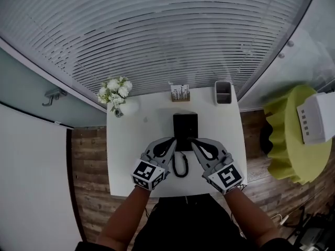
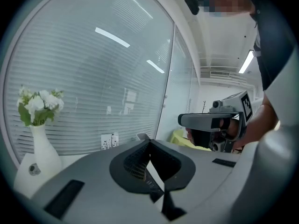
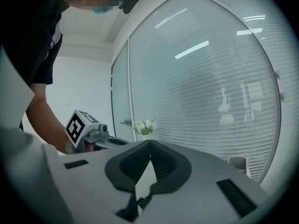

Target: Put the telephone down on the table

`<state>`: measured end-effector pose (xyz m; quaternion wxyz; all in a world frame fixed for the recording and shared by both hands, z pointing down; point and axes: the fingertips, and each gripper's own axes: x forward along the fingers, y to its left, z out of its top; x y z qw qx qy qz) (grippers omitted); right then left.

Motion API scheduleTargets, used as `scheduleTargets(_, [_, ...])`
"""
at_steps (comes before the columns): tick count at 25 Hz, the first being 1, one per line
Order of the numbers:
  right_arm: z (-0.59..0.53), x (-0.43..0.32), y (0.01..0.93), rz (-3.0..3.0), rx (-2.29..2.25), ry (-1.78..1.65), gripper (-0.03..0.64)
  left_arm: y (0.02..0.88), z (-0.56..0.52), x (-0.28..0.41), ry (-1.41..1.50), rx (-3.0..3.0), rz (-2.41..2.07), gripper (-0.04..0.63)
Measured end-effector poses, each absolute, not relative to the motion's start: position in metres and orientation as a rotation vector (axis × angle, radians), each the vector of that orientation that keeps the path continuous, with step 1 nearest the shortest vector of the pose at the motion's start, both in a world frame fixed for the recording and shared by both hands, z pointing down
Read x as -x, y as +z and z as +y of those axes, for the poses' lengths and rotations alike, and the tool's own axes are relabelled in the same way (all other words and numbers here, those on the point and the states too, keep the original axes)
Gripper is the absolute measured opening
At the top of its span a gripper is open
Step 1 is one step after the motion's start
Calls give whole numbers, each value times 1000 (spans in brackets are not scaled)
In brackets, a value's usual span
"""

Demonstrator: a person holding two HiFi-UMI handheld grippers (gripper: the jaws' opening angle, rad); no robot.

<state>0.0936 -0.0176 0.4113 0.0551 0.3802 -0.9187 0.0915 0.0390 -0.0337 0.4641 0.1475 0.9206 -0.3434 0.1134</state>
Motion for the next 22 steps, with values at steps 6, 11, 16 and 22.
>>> scheduleTargets(6, [-32, -87, 436, -2728, -1219, 267, 20, 518, -54, -35, 402, -2595, -894, 2])
scheduleTargets(11, [-39, -80, 461, -2676, -1251, 304, 20, 566, -60, -26, 468, -2503, -814, 2])
scheduleTargets(16, [-44, -75, 478, -2623, -1278, 328, 20, 605, -63, -21, 471, -2391, -722, 13])
scheduleTargets(22, [-49, -69, 490, -2594, -1292, 358, 20, 641, -70, -21, 478, -2276, -653, 88])
